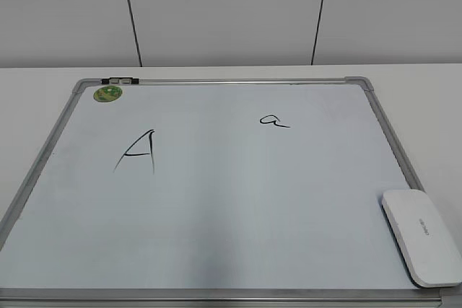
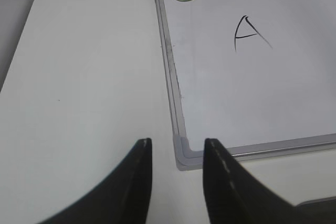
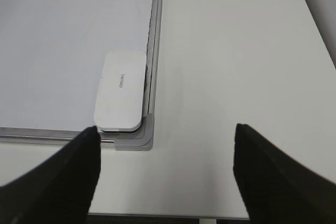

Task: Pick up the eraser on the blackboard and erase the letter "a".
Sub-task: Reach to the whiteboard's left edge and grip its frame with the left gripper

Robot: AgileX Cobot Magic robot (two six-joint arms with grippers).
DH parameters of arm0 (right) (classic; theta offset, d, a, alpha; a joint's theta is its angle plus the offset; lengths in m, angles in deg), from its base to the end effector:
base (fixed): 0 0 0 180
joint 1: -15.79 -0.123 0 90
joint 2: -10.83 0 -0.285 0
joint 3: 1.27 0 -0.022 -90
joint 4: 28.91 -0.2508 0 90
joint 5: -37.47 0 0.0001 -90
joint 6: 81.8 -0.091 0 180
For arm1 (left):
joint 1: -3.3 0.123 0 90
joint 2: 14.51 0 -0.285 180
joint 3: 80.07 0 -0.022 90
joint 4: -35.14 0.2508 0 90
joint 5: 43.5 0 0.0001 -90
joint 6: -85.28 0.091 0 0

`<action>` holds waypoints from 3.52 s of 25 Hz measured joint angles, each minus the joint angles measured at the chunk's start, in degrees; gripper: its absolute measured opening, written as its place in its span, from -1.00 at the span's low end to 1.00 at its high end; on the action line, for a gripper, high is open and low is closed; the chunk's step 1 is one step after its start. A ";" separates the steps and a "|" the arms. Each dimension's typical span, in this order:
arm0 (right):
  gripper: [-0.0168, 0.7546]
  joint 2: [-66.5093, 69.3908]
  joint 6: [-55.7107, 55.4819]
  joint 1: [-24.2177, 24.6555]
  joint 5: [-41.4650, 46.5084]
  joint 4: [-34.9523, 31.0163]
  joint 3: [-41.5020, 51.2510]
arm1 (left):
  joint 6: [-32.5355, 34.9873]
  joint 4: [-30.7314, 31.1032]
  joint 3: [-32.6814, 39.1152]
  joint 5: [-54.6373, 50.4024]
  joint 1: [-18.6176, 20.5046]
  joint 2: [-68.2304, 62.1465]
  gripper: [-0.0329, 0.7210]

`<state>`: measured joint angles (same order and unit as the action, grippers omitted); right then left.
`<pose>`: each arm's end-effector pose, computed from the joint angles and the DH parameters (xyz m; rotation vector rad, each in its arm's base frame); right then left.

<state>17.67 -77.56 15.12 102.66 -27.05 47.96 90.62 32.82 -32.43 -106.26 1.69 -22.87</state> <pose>-0.0094 -0.0028 0.2679 -0.0875 2.1150 -0.0764 -0.0068 -0.0031 0.2791 0.1285 2.0681 -0.0087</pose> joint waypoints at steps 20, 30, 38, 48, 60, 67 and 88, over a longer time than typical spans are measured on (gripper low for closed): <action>0.56 0.00 0.00 0.00 0.00 0.00 0.00 | -0.10 0.00 0.00 0.00 0.00 0.00 -0.28; 0.56 0.00 0.00 0.00 0.00 0.00 0.00 | -0.10 0.00 0.00 0.00 0.00 0.00 -0.29; 0.56 0.00 0.00 0.00 0.00 0.00 0.00 | -0.10 0.00 0.00 0.00 0.00 0.00 -0.13; 0.56 0.00 0.00 0.00 0.00 0.00 0.00 | -0.10 0.46 -3.30 0.52 0.00 -1.12 0.87; 0.56 0.00 0.00 0.00 0.09 0.00 0.00 | -0.10 0.24 -4.95 19.45 0.00 -31.04 0.88; 0.56 0.00 0.00 0.00 0.09 0.00 0.00 | -0.10 -1.70 -8.04 25.82 0.00 -52.26 0.86; 0.56 0.00 0.00 0.00 0.09 0.00 0.00 | 1.70 -0.97 -37.72 14.88 0.53 -98.44 0.67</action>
<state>17.67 -77.56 15.12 102.74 -27.05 47.96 92.32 31.84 -70.14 -91.38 2.22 -121.31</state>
